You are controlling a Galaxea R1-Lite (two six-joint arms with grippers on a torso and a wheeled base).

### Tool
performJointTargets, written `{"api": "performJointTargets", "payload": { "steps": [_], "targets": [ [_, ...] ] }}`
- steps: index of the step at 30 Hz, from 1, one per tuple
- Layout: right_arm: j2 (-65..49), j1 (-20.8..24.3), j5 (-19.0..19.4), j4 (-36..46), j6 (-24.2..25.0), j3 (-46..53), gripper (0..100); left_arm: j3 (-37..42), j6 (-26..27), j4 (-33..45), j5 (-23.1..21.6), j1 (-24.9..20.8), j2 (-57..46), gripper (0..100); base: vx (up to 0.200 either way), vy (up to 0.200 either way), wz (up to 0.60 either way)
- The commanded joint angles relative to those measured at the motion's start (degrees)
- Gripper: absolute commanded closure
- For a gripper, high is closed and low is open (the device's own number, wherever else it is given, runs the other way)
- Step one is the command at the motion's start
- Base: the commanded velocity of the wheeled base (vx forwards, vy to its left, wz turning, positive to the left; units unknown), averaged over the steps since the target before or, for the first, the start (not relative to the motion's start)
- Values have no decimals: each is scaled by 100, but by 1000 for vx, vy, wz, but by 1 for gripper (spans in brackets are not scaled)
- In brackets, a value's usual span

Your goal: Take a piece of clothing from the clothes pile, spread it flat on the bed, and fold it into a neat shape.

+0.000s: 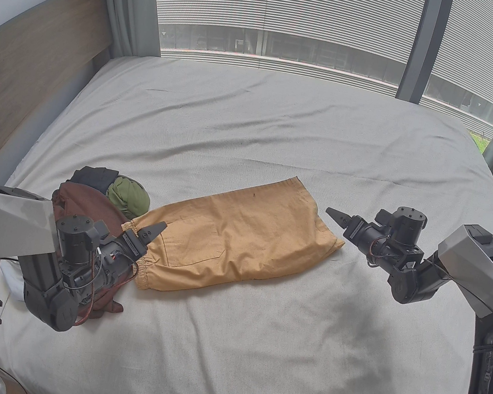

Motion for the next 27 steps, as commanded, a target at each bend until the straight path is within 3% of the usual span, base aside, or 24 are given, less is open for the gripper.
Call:
{"api": "performJointTargets", "payload": {
  "steps": [1, 27],
  "targets": [
    [-171, -101, -95, -81, 106, 323, 0, 64, 7, -6, 3, -212, -18, 0, 0, 0, 0],
    [602, 171, -236, -81, 229, -108, 0, 90, 86, -6, 3, -238, 0, 0, 0, 0, 0]
  ]
}}
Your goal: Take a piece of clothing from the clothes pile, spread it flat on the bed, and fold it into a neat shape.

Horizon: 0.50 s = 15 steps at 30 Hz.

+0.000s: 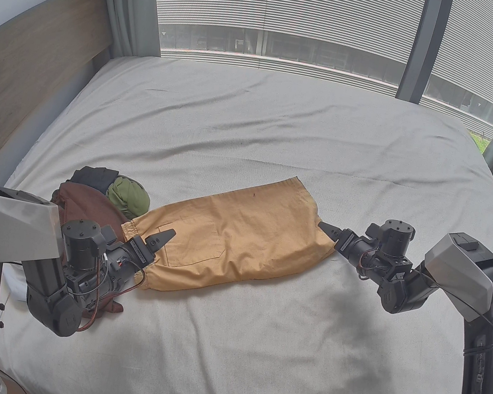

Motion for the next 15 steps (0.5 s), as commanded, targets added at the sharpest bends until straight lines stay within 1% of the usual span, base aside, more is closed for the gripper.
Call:
{"api": "performJointTargets", "payload": {
  "steps": [1, 13, 15],
  "targets": [
    [246, 27, -49, 11, -1, -167, 0, -12, -4, -4, -1, 13, 6, 0, 0, 0, 0],
    [519, 54, -75, 64, 17, -518, 0, -12, -4, -4, -1, 21, -3, 0, 0, 0, 0],
    [633, 54, -242, 72, 25, -694, 0, -12, -4, -4, -1, 21, -12, 0, 0, 0, 0]
  ]
}}
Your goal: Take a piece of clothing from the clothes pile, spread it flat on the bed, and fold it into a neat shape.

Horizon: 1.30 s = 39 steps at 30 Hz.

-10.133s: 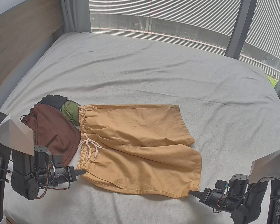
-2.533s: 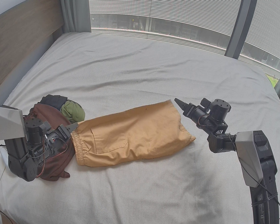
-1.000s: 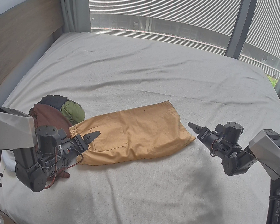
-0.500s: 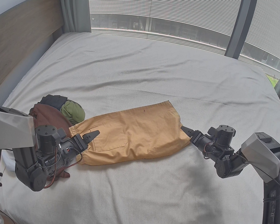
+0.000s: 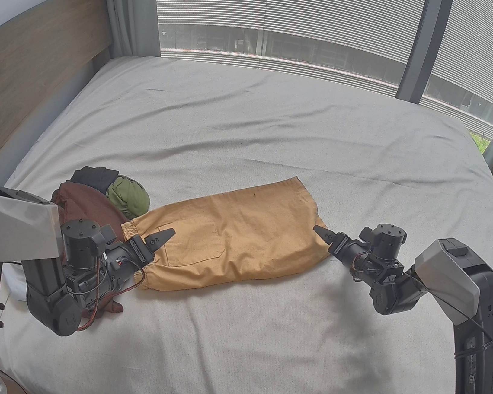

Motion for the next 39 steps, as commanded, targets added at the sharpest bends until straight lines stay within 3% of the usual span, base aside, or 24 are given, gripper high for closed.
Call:
{"api": "performJointTargets", "payload": {
  "steps": [1, 2, 3, 15, 21, 35, 36, 39],
  "targets": [
    [247, 6, -188, -7, 9, -283, 0, -1, -2, -1, 1, -4, -9, 0, 0, 0, 0],
    [299, 6, -223, -33, 36, -345, 0, -1, -2, -1, 1, 4, -9, 0, 0, 0, 0],
    [335, 6, -241, -42, 62, -380, 100, -1, -2, -1, 1, 4, -9, 0, 0, 0, 0],
    [387, -20, -302, -139, 238, -415, 100, -1, 7, -1, 1, -4, -9, 0, 0, 0, 0],
    [308, -108, -663, -455, 220, -187, 100, -1, 7, -1, 1, -4, -9, 0, 0, 0, 0],
    [378, -143, -663, -833, 229, 121, 100, -19, 7, -1, 1, -4, 0, 0, 0, 0, 0],
    [378, -143, -671, -868, 229, 112, 0, -19, -2, -1, 10, -4, 0, 0, 0, 0, 0],
    [361, -134, -663, -1150, 229, 139, 0, -19, -2, -1, 10, -4, 0, 0, 0, 0, 0]
  ]
}}
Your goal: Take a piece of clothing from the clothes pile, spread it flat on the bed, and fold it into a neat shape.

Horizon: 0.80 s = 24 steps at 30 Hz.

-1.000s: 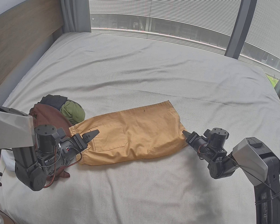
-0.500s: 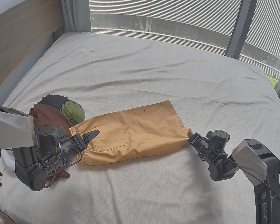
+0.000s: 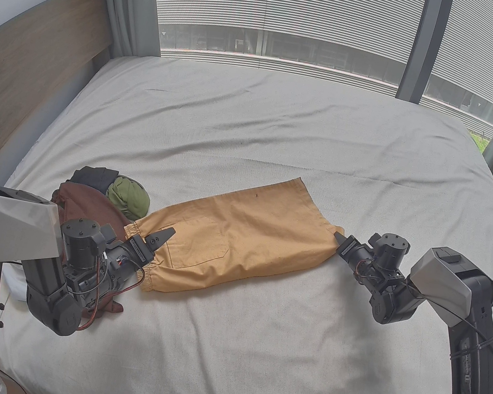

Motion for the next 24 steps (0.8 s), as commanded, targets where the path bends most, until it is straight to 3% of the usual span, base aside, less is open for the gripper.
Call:
{"api": "performJointTargets", "payload": {
  "steps": [1, 14, 18, 24],
  "targets": [
    [-44, 32, 13, -153, -9, 94, 0, 1, -4, -4, -4, -3, 6, 0, 0, 0, 0],
    [-782, 172, 57, 102, 35, 1492, 0, 1, 4, -4, 5, 6, 6, 0, 0, 0, 0],
    [-817, 366, 66, 137, 369, 1580, 0, 1, 4, -4, 5, 6, -3, 0, 0, 0, 0],
    [-712, 550, 66, 181, 413, 1386, 0, 1, 4, -4, 5, 6, 6, 0, 0, 0, 0]
  ]
}}
